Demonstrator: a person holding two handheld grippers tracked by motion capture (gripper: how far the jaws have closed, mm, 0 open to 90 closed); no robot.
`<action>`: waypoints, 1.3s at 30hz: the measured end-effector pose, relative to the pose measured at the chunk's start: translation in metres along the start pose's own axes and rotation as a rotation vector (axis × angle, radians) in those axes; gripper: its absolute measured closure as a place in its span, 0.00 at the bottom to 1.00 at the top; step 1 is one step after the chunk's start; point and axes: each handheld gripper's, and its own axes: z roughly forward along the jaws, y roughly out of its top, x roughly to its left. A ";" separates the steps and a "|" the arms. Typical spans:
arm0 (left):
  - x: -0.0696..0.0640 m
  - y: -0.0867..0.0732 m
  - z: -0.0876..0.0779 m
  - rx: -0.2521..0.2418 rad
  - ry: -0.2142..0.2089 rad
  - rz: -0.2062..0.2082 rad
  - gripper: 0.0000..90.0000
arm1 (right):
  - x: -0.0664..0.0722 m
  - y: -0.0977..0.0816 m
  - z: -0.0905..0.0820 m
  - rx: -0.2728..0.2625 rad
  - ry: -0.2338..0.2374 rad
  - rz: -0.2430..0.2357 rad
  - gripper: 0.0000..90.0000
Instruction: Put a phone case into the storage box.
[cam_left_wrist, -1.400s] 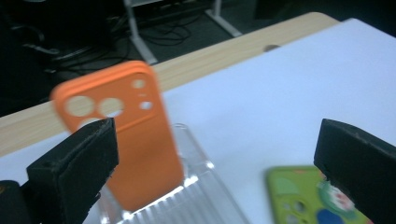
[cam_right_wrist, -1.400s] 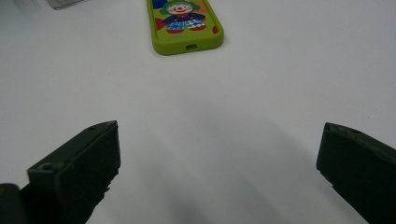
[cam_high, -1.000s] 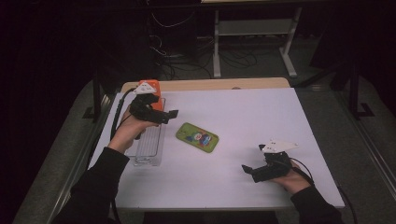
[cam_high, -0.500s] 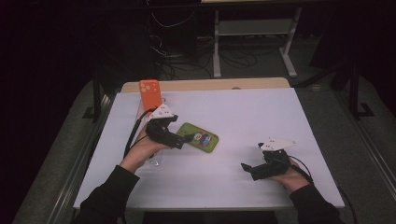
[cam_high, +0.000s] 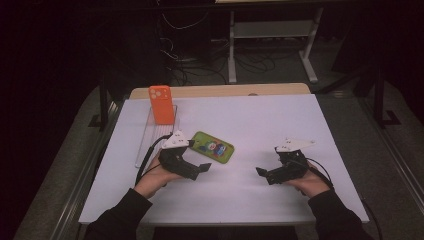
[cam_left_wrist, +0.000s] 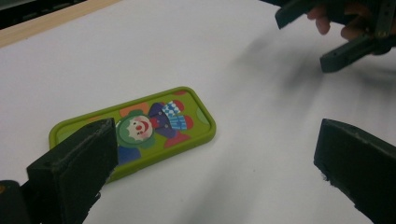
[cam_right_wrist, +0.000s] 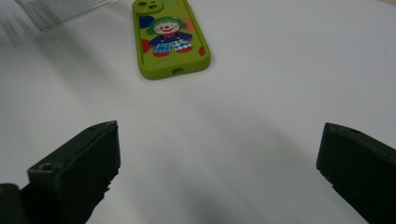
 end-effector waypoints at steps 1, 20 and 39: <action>0.000 -0.001 0.000 -0.009 -0.001 -0.010 0.00 | 0.000 0.003 0.001 0.004 0.008 0.004 0.00; 0.003 -0.008 0.002 -0.010 -0.034 -0.006 0.00 | -0.002 0.062 0.023 0.017 0.076 -0.013 0.00; 0.005 -0.008 0.004 -0.004 -0.036 -0.027 0.00 | -0.003 0.108 0.047 -0.031 0.099 -0.033 0.00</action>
